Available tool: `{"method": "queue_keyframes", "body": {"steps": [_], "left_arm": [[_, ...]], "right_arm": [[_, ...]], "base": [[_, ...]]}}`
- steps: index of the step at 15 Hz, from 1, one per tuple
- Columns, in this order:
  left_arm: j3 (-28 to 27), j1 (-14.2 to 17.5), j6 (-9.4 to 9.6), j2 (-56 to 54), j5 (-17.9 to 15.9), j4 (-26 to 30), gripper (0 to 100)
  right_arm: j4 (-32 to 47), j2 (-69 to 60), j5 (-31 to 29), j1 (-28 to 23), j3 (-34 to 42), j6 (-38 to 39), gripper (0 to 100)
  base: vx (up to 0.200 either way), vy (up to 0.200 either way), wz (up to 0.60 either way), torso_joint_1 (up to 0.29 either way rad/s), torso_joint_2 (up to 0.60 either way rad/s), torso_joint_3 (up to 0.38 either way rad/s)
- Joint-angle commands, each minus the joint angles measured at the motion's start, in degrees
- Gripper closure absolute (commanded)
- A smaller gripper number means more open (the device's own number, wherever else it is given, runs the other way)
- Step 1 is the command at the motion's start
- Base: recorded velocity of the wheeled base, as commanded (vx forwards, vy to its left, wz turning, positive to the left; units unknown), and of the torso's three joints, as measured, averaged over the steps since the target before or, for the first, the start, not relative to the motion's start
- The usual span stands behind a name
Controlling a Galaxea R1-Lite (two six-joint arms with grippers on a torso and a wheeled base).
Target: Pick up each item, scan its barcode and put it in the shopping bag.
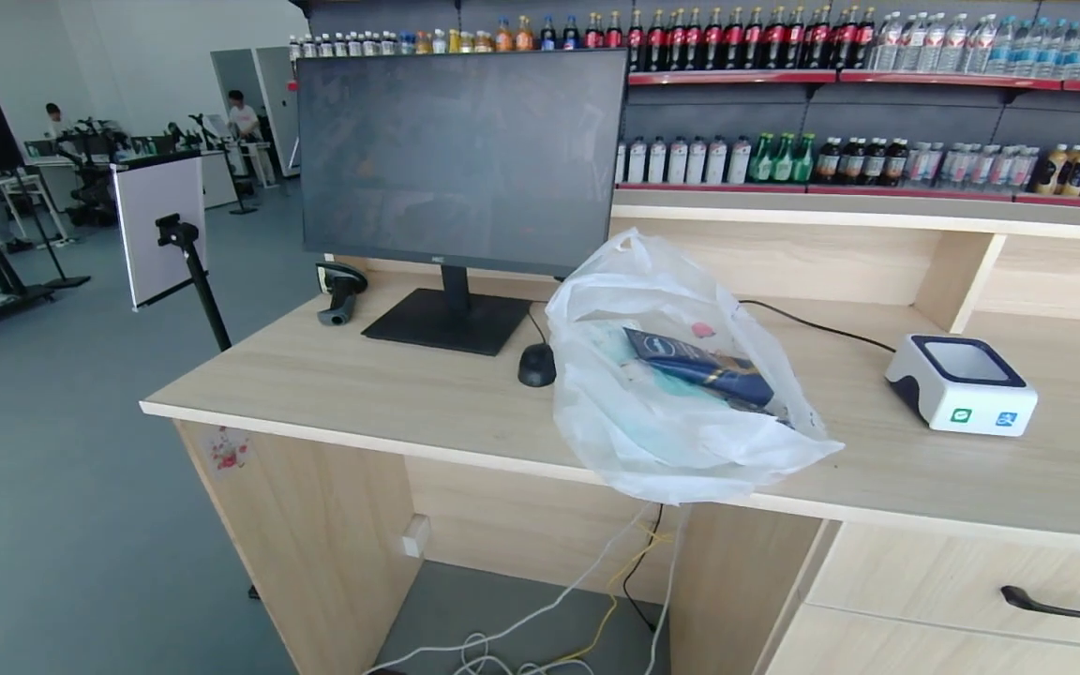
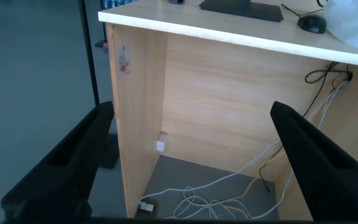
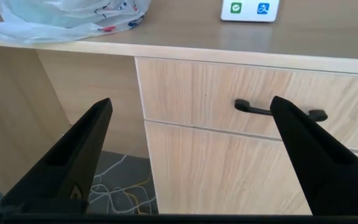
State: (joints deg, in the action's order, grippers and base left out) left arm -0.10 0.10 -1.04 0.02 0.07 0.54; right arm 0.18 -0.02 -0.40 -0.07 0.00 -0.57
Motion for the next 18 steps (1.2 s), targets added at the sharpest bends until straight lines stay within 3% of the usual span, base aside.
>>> {"method": "queue_keyframes", "body": {"steps": [1, 8, 18], "left_arm": [[0.0, 0.0, -0.02, 0.1, 0.0, 0.0, 0], [0.0, 0.0, -0.02, 0.1, 0.0, 0.1, 0], [0.0, 0.0, -0.02, 0.1, 0.0, 0.0, 0]], "right_arm": [[0.0, 0.0, 0.1, 0.1, 0.0, -0.2, 0], [0.0, 0.0, 0.0, 0.1, 0.0, -0.1, 0], [0.0, 0.0, 0.0, 0.1, 0.0, -0.5, 0]], "base": [[0.000, 0.000, -0.60, -0.012, -0.01, 0.002], [0.000, 0.000, -0.51, 0.001, 0.00, 0.003], [0.000, -0.200, 0.00, 0.001, 0.00, 0.001]]}}
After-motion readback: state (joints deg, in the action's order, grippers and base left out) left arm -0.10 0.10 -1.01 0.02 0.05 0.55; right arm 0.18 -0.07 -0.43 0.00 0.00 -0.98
